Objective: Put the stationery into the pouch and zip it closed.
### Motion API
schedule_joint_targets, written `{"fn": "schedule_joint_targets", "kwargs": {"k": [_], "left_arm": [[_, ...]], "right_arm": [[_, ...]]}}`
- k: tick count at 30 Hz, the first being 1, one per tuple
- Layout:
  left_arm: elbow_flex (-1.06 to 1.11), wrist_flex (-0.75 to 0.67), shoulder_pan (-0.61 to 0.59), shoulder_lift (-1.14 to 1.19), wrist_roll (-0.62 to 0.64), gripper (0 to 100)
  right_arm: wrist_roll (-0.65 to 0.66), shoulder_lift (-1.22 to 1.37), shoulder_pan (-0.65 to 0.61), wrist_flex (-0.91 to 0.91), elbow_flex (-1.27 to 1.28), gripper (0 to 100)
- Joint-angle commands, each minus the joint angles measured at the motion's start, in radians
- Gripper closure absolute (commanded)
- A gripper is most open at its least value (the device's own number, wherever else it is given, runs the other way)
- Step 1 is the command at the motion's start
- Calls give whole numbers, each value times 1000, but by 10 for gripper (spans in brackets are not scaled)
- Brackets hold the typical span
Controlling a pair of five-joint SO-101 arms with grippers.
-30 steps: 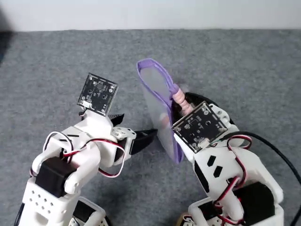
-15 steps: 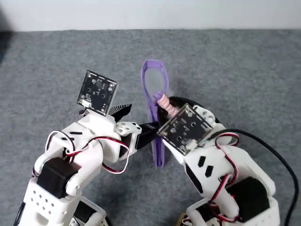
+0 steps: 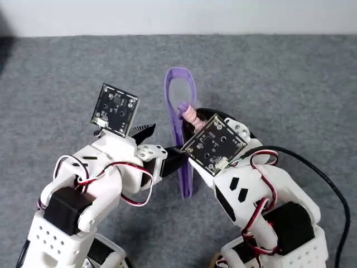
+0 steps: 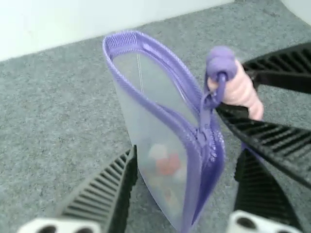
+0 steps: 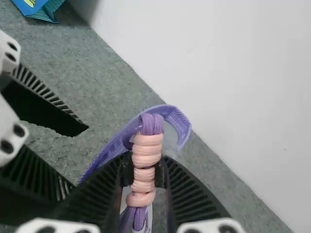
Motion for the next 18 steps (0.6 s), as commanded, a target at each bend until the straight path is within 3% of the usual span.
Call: {"fn": "schedule_joint_targets", "kwargs": {"k": [1, 18], "left_arm": [[38, -60, 2, 9, 3, 719], [113, -195, 2, 2, 5, 832]], "right_arm": [[5, -5, -5, -22, -14, 992], [-86, -7, -5, 70, -40, 992]]}}
